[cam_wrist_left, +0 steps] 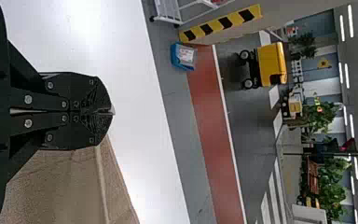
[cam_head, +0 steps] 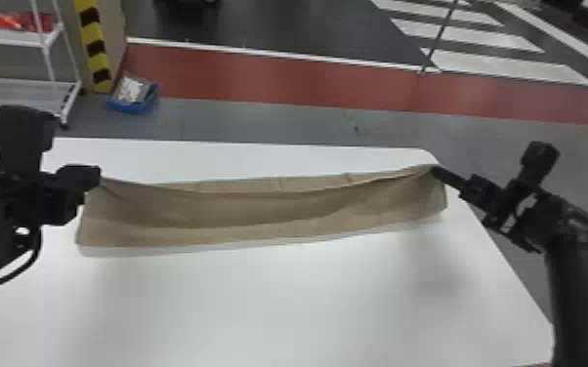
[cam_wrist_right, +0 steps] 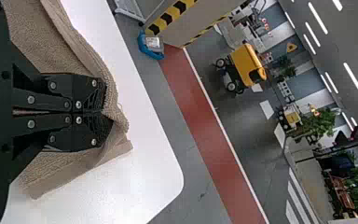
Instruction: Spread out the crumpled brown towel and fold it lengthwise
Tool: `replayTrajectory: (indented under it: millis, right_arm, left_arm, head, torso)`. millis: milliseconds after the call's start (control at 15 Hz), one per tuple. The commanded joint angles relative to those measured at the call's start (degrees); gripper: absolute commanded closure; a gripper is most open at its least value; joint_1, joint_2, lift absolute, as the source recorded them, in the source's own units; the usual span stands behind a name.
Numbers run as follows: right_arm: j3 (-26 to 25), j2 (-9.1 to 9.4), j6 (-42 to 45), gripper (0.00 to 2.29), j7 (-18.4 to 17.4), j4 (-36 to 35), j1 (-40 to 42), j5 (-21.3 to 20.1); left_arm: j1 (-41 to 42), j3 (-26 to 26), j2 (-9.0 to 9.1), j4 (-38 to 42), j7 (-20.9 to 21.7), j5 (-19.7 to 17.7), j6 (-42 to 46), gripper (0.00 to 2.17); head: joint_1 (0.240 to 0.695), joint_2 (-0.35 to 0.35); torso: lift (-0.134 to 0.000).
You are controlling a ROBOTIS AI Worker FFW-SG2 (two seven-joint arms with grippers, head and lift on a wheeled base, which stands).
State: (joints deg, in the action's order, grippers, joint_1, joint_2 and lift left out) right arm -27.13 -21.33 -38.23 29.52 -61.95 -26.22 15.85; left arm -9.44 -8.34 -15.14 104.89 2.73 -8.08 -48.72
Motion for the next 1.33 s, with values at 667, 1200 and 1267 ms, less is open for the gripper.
replayTrajectory:
  millis: [667,1200,1267]
  right_arm:
    - [12.02,-0.12,25.79,0.07,-10.01,20.11,-9.81,-0.47]
    - [10.79,-4.69,17.88,0.28,-0.7,11.14,0.47,-1.35]
    - [10.35,-5.83,18.76,0.28,0.18,11.14,1.87,-1.79]
  left_arm:
    - [-7.44,-4.93,1.26,-14.01,-2.03,1.75,10.26,0.13]
    - [1.79,3.6,-2.08,-4.08,2.45,-9.24,6.92,0.15]
    - [2.67,4.91,-2.61,-2.93,3.68,-10.64,3.93,0.19]
  head:
    - [0.631,-0.239]
    - [0.675,-0.235]
    - [0.682,-0.238]
  torso:
    - [-0.123]
    - [-0.123]
    - [-0.123]
